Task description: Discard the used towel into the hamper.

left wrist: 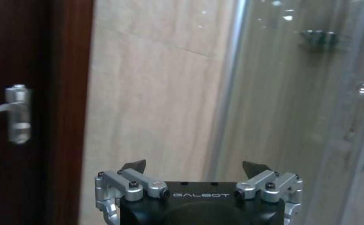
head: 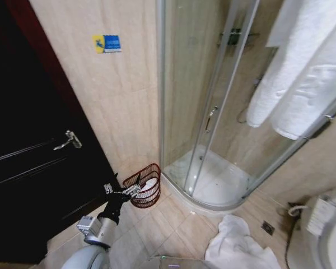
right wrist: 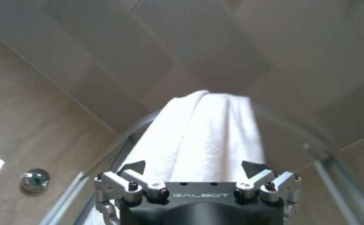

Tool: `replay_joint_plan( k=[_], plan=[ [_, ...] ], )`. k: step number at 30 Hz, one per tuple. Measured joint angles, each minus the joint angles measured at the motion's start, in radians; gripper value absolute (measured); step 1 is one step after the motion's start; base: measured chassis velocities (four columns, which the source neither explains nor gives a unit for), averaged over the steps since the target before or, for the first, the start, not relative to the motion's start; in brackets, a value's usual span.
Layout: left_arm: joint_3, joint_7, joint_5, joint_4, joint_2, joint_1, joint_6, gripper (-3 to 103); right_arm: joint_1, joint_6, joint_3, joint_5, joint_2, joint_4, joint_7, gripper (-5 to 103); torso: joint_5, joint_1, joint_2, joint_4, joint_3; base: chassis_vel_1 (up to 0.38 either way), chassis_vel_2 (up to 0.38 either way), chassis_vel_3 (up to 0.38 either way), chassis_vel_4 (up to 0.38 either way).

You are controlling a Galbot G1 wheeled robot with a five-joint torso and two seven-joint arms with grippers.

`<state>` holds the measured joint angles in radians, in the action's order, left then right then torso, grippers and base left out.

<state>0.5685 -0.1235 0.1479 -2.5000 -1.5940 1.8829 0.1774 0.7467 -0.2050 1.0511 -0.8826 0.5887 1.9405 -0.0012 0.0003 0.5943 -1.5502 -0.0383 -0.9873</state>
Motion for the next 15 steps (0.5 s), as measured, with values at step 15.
replay_joint_plan(
  k=[15],
  plan=[
    [0.000, 0.000, 0.000, 0.000, 0.000, 0.000, 0.000, 100, -0.381, 0.143, -0.225, 0.213, 0.011, -0.095, 0.137, 100, -0.0006, -0.010, 0.022, -0.0006, 0.011, 0.115, 0.109, 0.119, 0.116]
  ],
)
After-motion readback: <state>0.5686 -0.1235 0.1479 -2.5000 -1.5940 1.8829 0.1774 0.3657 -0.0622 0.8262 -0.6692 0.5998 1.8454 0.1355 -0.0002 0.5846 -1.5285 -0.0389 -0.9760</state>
